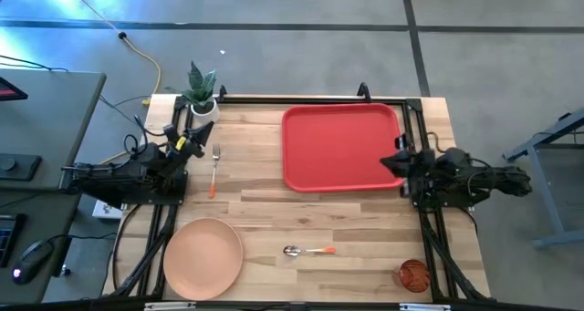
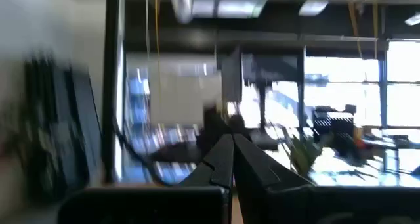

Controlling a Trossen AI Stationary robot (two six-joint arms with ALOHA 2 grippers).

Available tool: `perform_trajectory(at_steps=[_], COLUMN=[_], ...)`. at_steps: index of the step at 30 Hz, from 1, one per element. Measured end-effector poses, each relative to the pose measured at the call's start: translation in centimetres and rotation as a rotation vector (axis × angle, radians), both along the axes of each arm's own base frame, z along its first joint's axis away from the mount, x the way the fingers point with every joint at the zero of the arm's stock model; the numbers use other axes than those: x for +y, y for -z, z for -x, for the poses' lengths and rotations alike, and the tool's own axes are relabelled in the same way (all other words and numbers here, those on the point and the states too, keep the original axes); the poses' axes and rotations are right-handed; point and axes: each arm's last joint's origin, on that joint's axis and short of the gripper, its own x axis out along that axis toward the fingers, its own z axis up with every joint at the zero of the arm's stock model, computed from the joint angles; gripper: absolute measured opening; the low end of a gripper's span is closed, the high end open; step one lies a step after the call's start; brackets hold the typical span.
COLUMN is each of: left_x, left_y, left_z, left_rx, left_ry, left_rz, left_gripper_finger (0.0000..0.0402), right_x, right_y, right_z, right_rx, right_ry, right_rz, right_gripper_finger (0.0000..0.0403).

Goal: Pick and place plate/cup/fork/spoon on tray
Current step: Put the light pink plate on the red tray

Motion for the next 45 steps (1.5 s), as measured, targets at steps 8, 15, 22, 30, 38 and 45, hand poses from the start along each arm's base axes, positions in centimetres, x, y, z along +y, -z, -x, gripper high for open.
perform_trajectory(at_steps=[8, 15, 22, 30, 38, 45], left_x=[0.3, 0.6, 0.8, 0.2, -3.5, -4.8], left_y=[-1.3, -4.5, -5.8, -8.6, -8.0, -7.5], left_z=[-1.1, -2.5, -5.9, -12.7, -17.8, -16.8], left_rx=[0.160, 0.300, 0.340, 0.384, 0.607, 0.968], left_ry=[0.035, 0.013, 0.087, 0.224, 0.324, 0.356], left_rz=[-0.163, -0.206, -0.101, -0.029, 0.192, 0.212], left_gripper_finger=[0.0005, 0.0036, 0.0116, 0.0142, 0.0141, 0.0141], right_x=[-0.4, -1.5, -1.3, -1.5, -2.2, -2.6], right_y=[-2.2, -1.2, 0.2, 0.5, 2.2, 1.7], right_z=[1.5, 0.2, -2.4, -3.6, -4.8, -6.9], right_rx=[-0.276, -0.161, 0.005, 0.030, 0.301, 0.634], right_ry=[0.053, 0.270, 0.136, 0.208, 0.160, 0.303], right_rz=[-0.207, -0.656, -0.823, -0.776, -0.740, -0.758], right_gripper_finger=[0.0000, 0.0004, 0.0042, 0.0115, 0.0138, 0.0126])
